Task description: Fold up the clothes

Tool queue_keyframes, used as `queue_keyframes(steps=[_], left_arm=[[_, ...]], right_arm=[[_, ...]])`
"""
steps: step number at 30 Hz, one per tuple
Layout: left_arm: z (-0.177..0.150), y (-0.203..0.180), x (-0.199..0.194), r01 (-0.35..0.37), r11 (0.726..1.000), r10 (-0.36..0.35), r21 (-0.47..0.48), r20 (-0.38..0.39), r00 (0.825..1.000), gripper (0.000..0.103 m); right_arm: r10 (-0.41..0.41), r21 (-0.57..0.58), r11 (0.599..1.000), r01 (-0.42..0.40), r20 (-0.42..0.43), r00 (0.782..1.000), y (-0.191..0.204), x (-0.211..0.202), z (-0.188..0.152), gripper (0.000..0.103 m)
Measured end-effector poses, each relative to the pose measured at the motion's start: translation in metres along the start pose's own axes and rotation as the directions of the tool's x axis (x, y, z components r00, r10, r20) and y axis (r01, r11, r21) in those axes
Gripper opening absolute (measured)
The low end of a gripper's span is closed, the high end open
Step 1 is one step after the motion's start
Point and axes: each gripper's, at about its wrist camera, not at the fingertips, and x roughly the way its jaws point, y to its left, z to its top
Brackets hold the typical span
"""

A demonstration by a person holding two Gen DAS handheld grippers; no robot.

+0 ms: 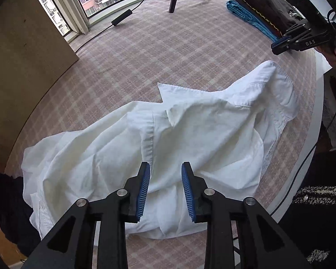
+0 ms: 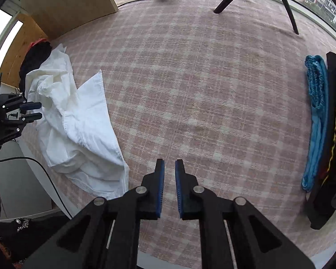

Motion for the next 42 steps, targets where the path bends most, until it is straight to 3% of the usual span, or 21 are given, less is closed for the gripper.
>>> queue_keyframes(steps=[2, 4, 10, 12, 13, 14, 15, 18, 22, 25, 26, 28, 31, 34, 35, 39, 40, 42], left_arm=[[0.009, 0.002, -0.008, -0.034, 0.998, 0.033, 0.056, 0.013, 0.999, 0.048], [0.019, 0.005, -0.003, -0.039, 0.995, 0.041, 0.091, -0.014, 0.999, 0.049], [0.032, 0.008, 0.044, -0.036, 0.990, 0.051, 0.140, -0.109, 0.993, 0.048], [0.032, 0.013, 0.053, -0.005, 0.996, 0.017, 0.094, -0.125, 0.992, 0.019], [0.031, 0.016, 0.052, -0.001, 0.998, 0.009, 0.066, -0.121, 0.993, 0.003], [0.030, 0.019, 0.050, 0.002, 0.999, 0.002, 0.039, -0.113, 0.994, 0.003], [0.027, 0.021, 0.042, -0.001, 1.000, 0.002, 0.019, -0.087, 0.996, 0.003], [0.012, 0.022, 0.003, -0.013, 0.999, 0.013, -0.044, 0.014, 1.000, 0.003], [-0.022, 0.004, -0.050, -0.023, 0.991, 0.039, -0.128, 0.127, 0.991, 0.007], [-0.058, -0.042, -0.050, 0.047, 0.988, -0.025, -0.145, 0.151, 0.988, 0.011], [-0.070, -0.060, -0.042, 0.085, 0.987, -0.068, -0.137, 0.131, 0.989, 0.015], [-0.087, -0.089, -0.028, 0.079, 0.992, -0.071, -0.103, 0.078, 0.994, 0.016], [-0.092, -0.099, -0.026, -0.005, 0.995, 0.013, -0.104, 0.080, 0.997, 0.019], [-0.078, -0.097, -0.029, -0.155, 0.984, 0.165, -0.083, 0.130, 0.978, 0.048], [-0.071, -0.099, -0.028, -0.191, 0.979, 0.199, -0.065, 0.147, 0.969, 0.050], [-0.041, -0.103, -0.015, -0.205, 0.979, 0.196, 0.020, 0.215, 0.957, 0.052], [-0.035, -0.103, -0.003, -0.206, 0.977, 0.193, 0.049, 0.195, 0.962, 0.051], [-0.025, -0.098, 0.020, -0.187, 0.981, 0.178, 0.059, 0.129, 0.975, 0.018]], right_arm=[[-0.027, -0.029, 0.999, 0.028, 0.022, 0.999, 0.008, -0.001, 0.009, 0.044], [0.021, -0.069, 0.997, -0.020, 0.021, 1.000, 0.023, 0.006, 0.022, 0.054], [0.035, -0.076, 0.996, -0.044, -0.121, 0.992, 0.027, 0.061, 0.039, 0.055], [0.087, -0.057, 0.994, -0.096, -0.141, 0.986, 0.025, 0.070, 0.032, 0.055], [0.113, -0.047, 0.991, -0.122, -0.151, 0.982, 0.024, 0.074, 0.029, 0.046], [0.148, -0.040, 0.987, -0.155, -0.150, 0.978, 0.025, 0.074, 0.026, 0.013], [0.190, -0.036, 0.980, -0.196, -0.138, 0.972, 0.027, 0.070, 0.024, 0.004], [0.220, -0.042, 0.974, -0.222, -0.042, 0.975, 0.029, 0.041, 0.023, 0.004], [0.226, -0.057, 0.974, -0.221, 0.101, 0.969, 0.029, 0.000, 0.023, 0.004], [0.158, -0.080, 0.986, -0.148, 0.140, 0.977, 0.030, -0.008, 0.021, 0.004], [0.133, -0.088, 0.989, -0.121, 0.151, 0.980, 0.030, -0.010, 0.020, 0.004], [0.096, -0.102, 0.991, -0.082, 0.139, 0.986, 0.030, -0.005, 0.014, 0.004], [0.109, -0.092, 0.991, -0.098, 0.120, 0.987, 0.026, 0.004, 0.007, 0.004], [0.122, -0.076, 0.991, -0.113, 0.124, 0.985, 0.022, 0.005, 0.005, 0.004], [0.127, -0.073, 0.990, -0.118, 0.125, 0.984, 0.021, 0.005, 0.005, 0.004], [0.148, -0.063, 0.988, -0.141, 0.138, 0.979, 0.021, -0.001, -0.001, 0.004], [0.154, -0.060, 0.987, -0.147, 0.143, 0.978, 0.022, -0.002, -0.002, 0.004], [0.154, -0.053, 0.988, -0.147, 0.167, 0.974, 0.022, -0.006, -0.002, 0.004]])
